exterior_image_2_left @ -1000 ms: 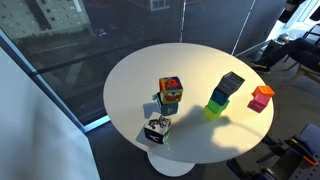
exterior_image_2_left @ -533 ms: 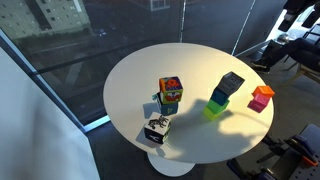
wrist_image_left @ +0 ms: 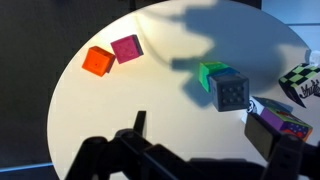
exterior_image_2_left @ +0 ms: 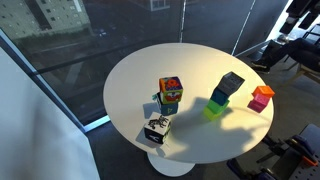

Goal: Put the pink block on the grey block

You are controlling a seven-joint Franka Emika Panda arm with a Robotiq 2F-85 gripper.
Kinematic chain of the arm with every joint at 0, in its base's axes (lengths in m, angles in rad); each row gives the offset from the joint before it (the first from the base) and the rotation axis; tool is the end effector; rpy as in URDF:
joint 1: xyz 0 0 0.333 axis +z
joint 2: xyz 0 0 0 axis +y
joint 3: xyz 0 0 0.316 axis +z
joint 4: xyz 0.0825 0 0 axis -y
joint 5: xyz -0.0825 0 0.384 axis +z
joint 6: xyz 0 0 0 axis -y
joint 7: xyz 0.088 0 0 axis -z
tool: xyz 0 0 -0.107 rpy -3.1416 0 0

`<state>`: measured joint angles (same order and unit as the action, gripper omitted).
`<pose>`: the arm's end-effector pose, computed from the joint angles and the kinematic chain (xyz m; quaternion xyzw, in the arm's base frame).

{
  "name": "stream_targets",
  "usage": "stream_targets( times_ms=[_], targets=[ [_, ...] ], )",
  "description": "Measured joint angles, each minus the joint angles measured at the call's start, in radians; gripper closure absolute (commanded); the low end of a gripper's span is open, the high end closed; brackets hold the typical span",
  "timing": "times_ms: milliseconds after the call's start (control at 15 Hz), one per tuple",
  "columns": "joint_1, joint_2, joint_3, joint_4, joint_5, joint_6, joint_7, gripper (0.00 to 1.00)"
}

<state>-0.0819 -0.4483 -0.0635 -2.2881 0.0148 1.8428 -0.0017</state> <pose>0.4134 -0.0620 0.5239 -0.9973 0.0706 -0.0025 0.0208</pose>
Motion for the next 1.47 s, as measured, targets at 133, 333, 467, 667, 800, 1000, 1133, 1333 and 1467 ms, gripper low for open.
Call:
stream_targets(
  times_ms=[133,333,467,667,800,1000,1133,1333,1467],
  targets=[
    [0.000,0.000,0.000,0.000,0.000,0.000,-0.001,0.00],
    [0.000,0.000,0.000,0.000,0.000,0.000,-0.001,0.00],
    [0.000,0.000,0.000,0.000,0.000,0.000,-0.001,0.00],
    [0.000,0.006,-0.001,0.000,0.000,-0.001,-0.001,0.00],
    [0.000,0.021,-0.005,-0.001,0.000,-0.001,-0.001,0.00],
    [-0.002,0.051,-0.017,-0.002,-0.001,-0.001,-0.001,0.00],
    [-0.006,0.070,-0.024,-0.006,-0.005,-0.001,-0.001,0.00],
    [-0.012,0.093,-0.034,-0.020,-0.022,0.001,-0.002,0.00],
    [-0.016,0.101,-0.040,-0.039,-0.038,0.012,-0.006,0.00]
  ],
)
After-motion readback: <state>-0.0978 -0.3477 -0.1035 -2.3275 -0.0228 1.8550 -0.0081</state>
